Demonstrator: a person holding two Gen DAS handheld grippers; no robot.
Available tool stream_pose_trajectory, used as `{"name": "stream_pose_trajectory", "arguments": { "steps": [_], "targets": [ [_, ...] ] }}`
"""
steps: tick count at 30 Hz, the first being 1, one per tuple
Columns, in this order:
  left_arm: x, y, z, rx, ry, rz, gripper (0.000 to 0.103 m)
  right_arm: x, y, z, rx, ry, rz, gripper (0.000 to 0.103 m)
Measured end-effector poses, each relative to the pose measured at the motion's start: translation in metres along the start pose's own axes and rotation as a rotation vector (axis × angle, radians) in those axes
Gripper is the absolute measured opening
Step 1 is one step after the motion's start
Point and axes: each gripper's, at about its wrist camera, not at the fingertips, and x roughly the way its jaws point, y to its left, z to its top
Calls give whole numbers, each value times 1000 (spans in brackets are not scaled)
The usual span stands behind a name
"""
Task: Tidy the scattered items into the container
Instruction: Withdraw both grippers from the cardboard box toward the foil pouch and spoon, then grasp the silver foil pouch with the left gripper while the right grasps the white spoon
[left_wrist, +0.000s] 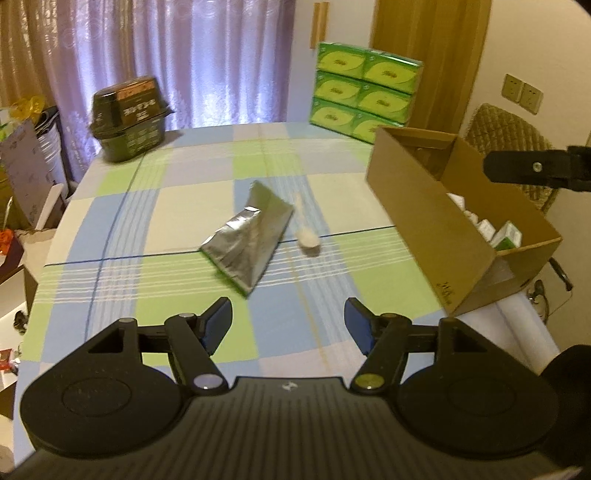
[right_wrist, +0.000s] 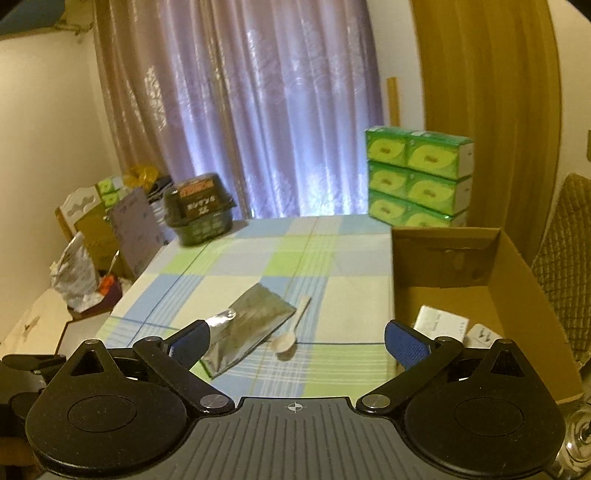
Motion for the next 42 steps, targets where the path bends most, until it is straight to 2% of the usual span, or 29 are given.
{"name": "stream_pose_trajectory", "arguments": {
  "steps": [9, 12, 16, 22, 23, 25, 32, 34, 35, 42],
  "targets": [
    [31, 30, 6, 87, 18, 22, 62, 43, 12, -13, -25, 82, 31, 103],
    [51, 37, 14, 114, 53, -5, 62, 64, 12, -17, -27, 128, 37, 103],
    [82, 45, 32, 150, 122, -69, 62, 105, 7, -17, -29, 232, 53, 103],
    [127, 52, 64, 225, 169, -91, 62, 170, -5, -9, -22, 341, 53, 103],
    [134, 52, 68, 236, 176, -94, 62, 181, -8, -8, -17, 360, 58, 91],
    [148, 54, 75, 254, 191, -96, 62, 203, -14, -5, -3, 401, 56, 85],
    [190, 53, 88, 335, 244, -122, 62, 261, -30, 5, 27, 508, 53, 85],
    [197, 52, 91, 355, 252, -129, 62, 275, -32, 6, 47, 543, 63, 80],
    [200, 52, 92, 359, 253, -132, 62, 281, -32, 6, 48, 559, 67, 75],
    [215, 61, 91, 340, 272, -151, 66, 307, -19, 3, 6, 612, 56, 74]
  ]
}}
